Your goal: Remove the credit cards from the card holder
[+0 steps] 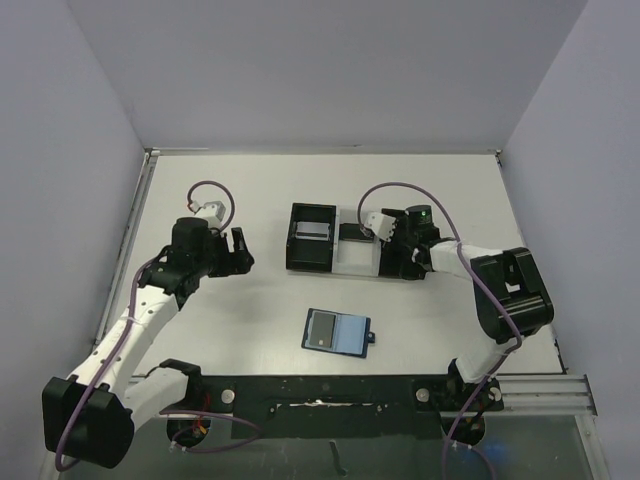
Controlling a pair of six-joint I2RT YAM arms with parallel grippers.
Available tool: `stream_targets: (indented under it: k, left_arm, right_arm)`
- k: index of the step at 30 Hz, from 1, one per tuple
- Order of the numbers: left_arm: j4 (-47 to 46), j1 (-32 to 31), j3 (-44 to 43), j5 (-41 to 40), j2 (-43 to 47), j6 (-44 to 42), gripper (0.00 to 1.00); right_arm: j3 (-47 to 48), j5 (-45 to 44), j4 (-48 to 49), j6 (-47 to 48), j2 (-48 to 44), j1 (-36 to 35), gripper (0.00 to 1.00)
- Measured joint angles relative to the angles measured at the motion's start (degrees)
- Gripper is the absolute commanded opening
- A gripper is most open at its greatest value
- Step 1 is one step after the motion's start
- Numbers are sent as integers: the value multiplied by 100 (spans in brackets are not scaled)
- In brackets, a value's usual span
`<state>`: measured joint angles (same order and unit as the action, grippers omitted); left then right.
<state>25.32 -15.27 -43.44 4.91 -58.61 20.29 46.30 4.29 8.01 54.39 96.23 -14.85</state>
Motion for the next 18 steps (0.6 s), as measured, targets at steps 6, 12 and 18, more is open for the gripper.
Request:
stream_targets:
  k: [6,12,18]
  left_arm:
    - [4,0,0,2,-72,0,75]
    - [4,0,0,9,-111,-2,75]
    - [7,0,0,15,-168,-2,75]
  right_arm:
    - [129,55,-127,-103,118,28,39]
    - [160,136,-151,-168,70,31,51]
    - [162,310,-302,-278,-39,70,55]
